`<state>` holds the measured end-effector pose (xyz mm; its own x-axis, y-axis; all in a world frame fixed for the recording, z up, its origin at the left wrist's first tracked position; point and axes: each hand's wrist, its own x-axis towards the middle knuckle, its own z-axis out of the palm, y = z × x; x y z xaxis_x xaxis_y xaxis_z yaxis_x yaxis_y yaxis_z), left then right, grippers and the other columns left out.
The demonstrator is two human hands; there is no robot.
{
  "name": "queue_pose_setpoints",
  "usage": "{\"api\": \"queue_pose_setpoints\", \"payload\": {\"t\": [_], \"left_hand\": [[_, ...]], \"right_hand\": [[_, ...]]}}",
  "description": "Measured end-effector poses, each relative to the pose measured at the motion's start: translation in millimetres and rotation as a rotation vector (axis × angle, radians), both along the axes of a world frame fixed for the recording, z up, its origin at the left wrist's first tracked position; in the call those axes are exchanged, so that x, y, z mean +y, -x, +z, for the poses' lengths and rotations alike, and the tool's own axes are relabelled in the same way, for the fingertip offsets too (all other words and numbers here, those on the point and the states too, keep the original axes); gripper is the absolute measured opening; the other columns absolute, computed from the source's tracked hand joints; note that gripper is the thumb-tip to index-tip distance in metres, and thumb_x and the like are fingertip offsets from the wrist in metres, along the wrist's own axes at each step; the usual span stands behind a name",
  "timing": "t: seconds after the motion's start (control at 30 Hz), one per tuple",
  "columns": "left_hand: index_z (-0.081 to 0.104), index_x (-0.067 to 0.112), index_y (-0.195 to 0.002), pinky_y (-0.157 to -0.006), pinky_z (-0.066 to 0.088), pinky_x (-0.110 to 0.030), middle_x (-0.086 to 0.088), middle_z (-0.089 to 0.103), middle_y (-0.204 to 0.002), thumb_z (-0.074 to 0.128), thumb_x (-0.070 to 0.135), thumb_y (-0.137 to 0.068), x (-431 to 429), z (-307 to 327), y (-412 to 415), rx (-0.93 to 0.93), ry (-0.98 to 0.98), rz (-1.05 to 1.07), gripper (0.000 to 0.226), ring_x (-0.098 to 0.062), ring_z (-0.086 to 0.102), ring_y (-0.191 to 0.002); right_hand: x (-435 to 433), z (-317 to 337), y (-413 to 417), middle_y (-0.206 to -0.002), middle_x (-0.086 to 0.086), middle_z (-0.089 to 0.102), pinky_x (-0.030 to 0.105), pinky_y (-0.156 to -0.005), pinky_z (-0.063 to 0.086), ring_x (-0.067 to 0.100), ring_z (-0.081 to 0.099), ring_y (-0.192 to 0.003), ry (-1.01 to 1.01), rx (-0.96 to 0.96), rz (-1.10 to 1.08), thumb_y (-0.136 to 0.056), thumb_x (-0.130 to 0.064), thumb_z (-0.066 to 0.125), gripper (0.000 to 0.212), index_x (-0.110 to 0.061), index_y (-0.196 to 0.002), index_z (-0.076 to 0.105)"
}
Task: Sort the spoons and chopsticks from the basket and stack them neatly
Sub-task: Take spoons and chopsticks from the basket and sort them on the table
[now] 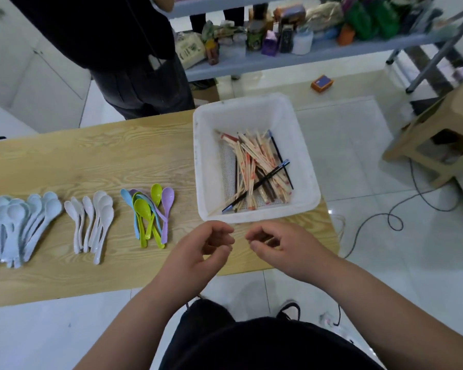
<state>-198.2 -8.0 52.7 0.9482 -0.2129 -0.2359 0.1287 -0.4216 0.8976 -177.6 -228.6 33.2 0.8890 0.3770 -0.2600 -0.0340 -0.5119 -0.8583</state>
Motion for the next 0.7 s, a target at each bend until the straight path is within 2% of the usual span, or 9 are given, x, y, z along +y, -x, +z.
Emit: {"api": "queue_pose_setpoints", "payload": {"t": [0.1,0.2,0.27,0.37,0.43,0.5,0.6,0.67,0.7], "left_hand": [[0.065,0.038,-0.105,-0.091,0.053,-0.039,0.006,0.071,-0.098,0.061,0.039,-0.077,-16.6,-5.5,-1.0,0.030,0.070,0.082,0.029,-0.020,0.068,-0.095],[0.065,0.035,-0.106,-0.092,0.054,-0.043,0.006,0.071,-0.098,0.061,0.029,-0.082,-20.9,-11.0,0.0,0.081,0.053,0.056,0.025,-0.019,0.069,-0.095],[0.065,0.036,-0.106,-0.092,0.055,-0.041,0.007,0.071,-0.098,0.061,0.020,-0.086,-14.9,-15.8,-4.2,0.097,0.022,0.025,0.026,-0.018,0.069,-0.095],[0.065,0.034,-0.106,-0.087,0.054,-0.031,0.011,0.070,-0.097,0.061,0.007,-0.093,-0.3,-28.7,-23.3,0.104,-0.034,0.052,0.030,-0.013,0.067,-0.093],[0.063,0.035,-0.105,-0.079,0.049,-0.016,0.014,0.069,-0.096,0.060,0.005,-0.093,6.5,-35.2,-42.8,0.078,-0.095,0.088,0.032,-0.006,0.065,-0.090],[0.061,0.035,-0.106,-0.076,0.045,-0.009,0.012,0.068,-0.095,0.061,0.007,-0.093,10.6,-43.6,-65.5,0.033,-0.165,0.075,0.031,-0.002,0.062,-0.090],[0.059,0.033,-0.116,-0.083,0.048,-0.016,0.014,0.063,-0.104,0.061,0.013,-0.093,13.1,-61.2,-98.1,-0.064,-0.294,-0.065,0.031,-0.003,0.060,-0.095],[0.057,0.025,-0.127,-0.093,0.048,-0.026,0.009,0.059,-0.115,0.060,0.017,-0.093,9.7,-74.0,-116.0,-0.116,-0.407,-0.205,0.035,-0.005,0.057,-0.103],[0.055,0.022,-0.133,-0.097,0.046,-0.029,0.005,0.056,-0.123,0.059,0.018,-0.094,5.7,-79.9,-123.4,-0.121,-0.472,-0.268,0.040,-0.012,0.056,-0.111]], "right_hand": [[-12.8,-0.2,-13.2,-0.096,-0.015,0.069,0.017,-0.080,0.052,-0.003,0.063,-0.093,-0.001,-0.014,-0.020,-0.095,-0.022,0.065,0.010,-0.026,-0.102,0.070],[-17.0,0.9,-30.7,-0.096,-0.017,0.068,0.010,-0.076,0.048,-0.005,0.062,-0.091,-0.005,-0.026,-0.034,-0.096,-0.023,0.064,0.010,-0.028,-0.103,0.070],[-16.8,0.8,-42.6,-0.094,-0.019,0.068,0.008,-0.075,0.047,-0.006,0.062,-0.090,0.002,-0.036,-0.039,-0.096,-0.023,0.063,0.011,-0.028,-0.104,0.070],[-18.8,-5.9,-58.4,-0.095,-0.021,0.066,0.013,-0.077,0.050,-0.007,0.060,-0.093,0.094,-0.057,-0.026,-0.097,-0.023,0.061,0.012,-0.029,-0.104,0.069],[-23.9,-13.4,-65.6,-0.098,-0.021,0.064,0.021,-0.082,0.051,-0.005,0.059,-0.094,0.223,-0.064,-0.021,-0.097,-0.028,0.059,0.011,-0.030,-0.105,0.067],[-31.9,-22.6,-71.5,-0.107,-0.019,0.062,0.028,-0.088,0.052,-0.003,0.058,-0.099,0.343,-0.054,-0.033,-0.098,-0.033,0.055,0.015,-0.031,-0.109,0.065],[-41.3,-35.9,-85.0,-0.121,-0.011,0.059,0.031,-0.092,0.050,0.007,0.056,-0.109,0.522,-0.074,-0.015,-0.100,-0.035,0.051,0.025,-0.029,-0.122,0.062],[-45.5,-48.3,-96.1,-0.122,-0.005,0.058,0.035,-0.089,0.051,0.015,0.055,-0.112,0.634,-0.127,0.036,-0.100,-0.032,0.048,0.028,-0.025,-0.124,0.061],[-47.1,-53.5,-100.8,-0.120,-0.003,0.059,0.037,-0.086,0.051,0.018,0.055,-0.111,0.676,-0.159,0.078,-0.100,-0.030,0.048,0.028,-0.022,-0.124,0.061]]}}
